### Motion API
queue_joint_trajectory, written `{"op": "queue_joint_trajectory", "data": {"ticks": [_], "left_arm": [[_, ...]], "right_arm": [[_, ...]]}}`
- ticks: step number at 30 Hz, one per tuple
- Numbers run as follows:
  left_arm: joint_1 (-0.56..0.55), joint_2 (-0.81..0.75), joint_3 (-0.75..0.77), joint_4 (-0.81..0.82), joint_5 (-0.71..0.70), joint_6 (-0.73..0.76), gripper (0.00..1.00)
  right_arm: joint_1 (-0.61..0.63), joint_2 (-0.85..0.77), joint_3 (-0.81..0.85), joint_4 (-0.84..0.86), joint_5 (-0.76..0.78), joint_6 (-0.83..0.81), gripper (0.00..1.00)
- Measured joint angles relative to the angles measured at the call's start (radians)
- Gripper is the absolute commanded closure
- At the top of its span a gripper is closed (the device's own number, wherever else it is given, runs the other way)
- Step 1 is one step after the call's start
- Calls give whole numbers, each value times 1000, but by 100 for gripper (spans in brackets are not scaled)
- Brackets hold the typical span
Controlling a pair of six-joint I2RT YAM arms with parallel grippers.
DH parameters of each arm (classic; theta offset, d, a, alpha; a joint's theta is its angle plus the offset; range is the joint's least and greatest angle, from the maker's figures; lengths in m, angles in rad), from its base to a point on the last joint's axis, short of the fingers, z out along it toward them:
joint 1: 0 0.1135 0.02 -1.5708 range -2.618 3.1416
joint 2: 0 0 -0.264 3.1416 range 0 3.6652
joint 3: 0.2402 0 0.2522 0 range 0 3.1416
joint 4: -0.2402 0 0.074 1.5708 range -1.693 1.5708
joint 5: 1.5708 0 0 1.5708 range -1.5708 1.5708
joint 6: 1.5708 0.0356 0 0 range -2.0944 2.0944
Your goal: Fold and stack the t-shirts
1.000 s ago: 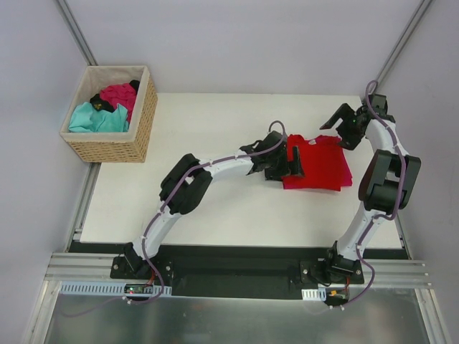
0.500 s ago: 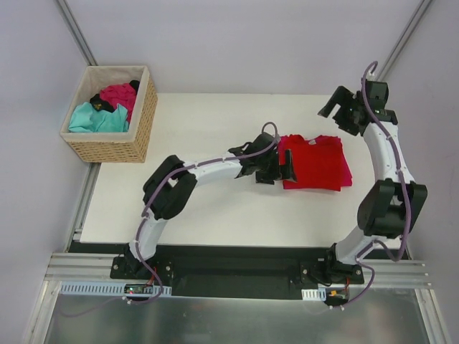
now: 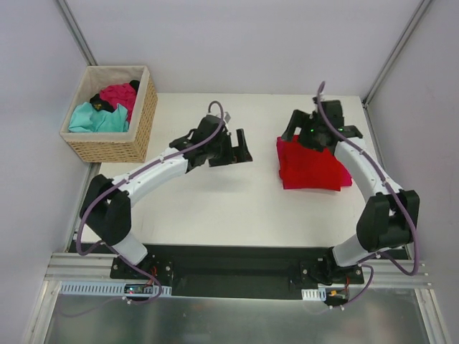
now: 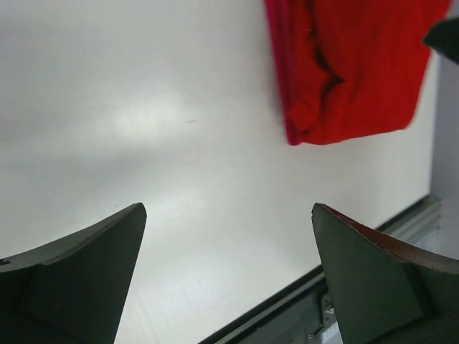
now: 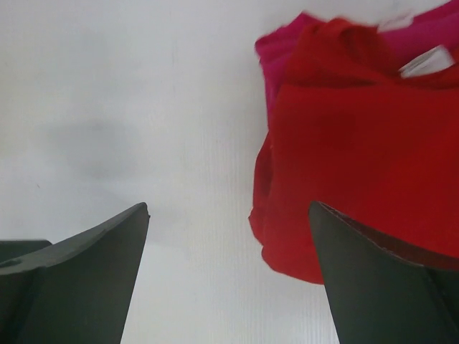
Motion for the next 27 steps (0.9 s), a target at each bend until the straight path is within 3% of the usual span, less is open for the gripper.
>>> {"op": "queue_joint_trajectory", "data": {"ticks": [5,12,19,27], "left_arm": [[48,-120,-94,-131,-134,92,1],[45,-343,-251,-171,-235,121,1],[45,-454,-372,-188,-296,112,1],[45,-497,-407,-185,-309,101,1]], "right_arm": [[196,12,-79,14,43,-13,3],[418,-84,-289,102,140,-21,3],[473,-203,-373,113,219,-21,3],[497,-251,-378,126,270,-25,3]]}}
